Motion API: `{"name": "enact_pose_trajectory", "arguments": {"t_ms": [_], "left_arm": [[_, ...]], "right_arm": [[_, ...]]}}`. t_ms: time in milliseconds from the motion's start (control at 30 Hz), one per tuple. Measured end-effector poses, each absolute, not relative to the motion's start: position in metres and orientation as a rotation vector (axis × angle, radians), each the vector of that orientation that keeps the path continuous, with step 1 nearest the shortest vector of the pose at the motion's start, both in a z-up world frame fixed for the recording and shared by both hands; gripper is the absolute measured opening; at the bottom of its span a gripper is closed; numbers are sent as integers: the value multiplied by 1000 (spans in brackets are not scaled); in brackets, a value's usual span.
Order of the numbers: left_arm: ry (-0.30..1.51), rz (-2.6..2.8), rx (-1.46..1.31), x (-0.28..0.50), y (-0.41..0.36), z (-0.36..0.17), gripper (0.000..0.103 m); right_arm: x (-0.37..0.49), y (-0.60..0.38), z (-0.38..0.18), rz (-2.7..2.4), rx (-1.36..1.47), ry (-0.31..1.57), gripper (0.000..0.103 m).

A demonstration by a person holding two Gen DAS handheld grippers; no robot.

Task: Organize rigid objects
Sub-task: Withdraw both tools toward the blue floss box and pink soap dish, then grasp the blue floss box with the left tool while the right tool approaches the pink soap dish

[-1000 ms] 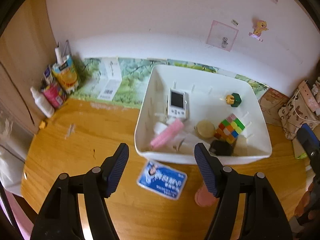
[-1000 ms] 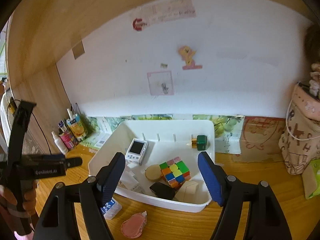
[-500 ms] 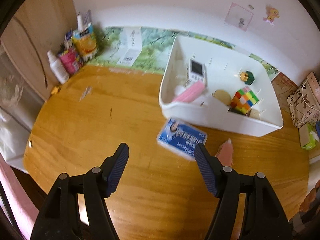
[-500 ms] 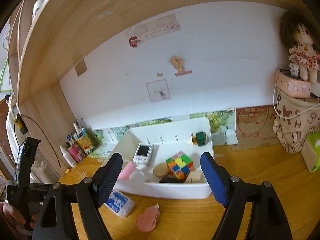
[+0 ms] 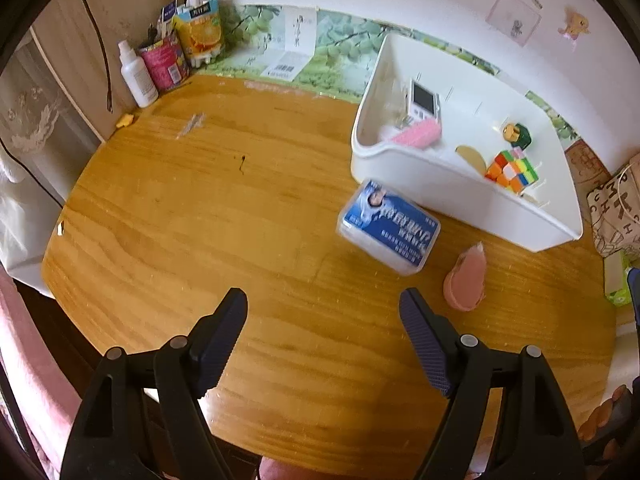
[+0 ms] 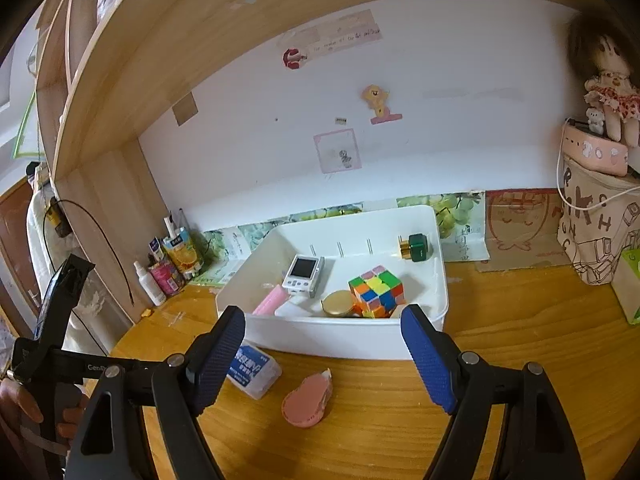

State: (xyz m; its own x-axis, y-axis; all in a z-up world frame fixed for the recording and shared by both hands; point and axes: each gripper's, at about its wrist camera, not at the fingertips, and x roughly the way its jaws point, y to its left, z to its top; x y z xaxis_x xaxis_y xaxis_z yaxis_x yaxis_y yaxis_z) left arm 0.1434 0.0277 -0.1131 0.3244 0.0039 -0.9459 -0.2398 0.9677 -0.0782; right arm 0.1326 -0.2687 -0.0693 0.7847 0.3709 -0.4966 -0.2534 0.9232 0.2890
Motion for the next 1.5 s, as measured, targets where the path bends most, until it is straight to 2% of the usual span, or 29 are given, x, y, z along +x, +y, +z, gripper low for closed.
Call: {"name": "enact_pose_trajectory", "arguments": {"t_ms": [567,767,933,1167,1500], "left_arm": [[1325,128,-239,161,21,-137,81],[1387,85,-334,178,22,-149,81],[1432,57,-534,190,26,-163,81],[1421,92,-679,208,29,-173,81],[1463,197,-712,223,30,-193,81]], "right_arm": [[130,-247,-95,395,49,614,81],[133,-232,-102,437,-41,626,81],[142,-218,-111,482,-98,642,81],[151,-198,-128,552,-227,659,81],[154,-182,-152,603,-370,683,81]]}}
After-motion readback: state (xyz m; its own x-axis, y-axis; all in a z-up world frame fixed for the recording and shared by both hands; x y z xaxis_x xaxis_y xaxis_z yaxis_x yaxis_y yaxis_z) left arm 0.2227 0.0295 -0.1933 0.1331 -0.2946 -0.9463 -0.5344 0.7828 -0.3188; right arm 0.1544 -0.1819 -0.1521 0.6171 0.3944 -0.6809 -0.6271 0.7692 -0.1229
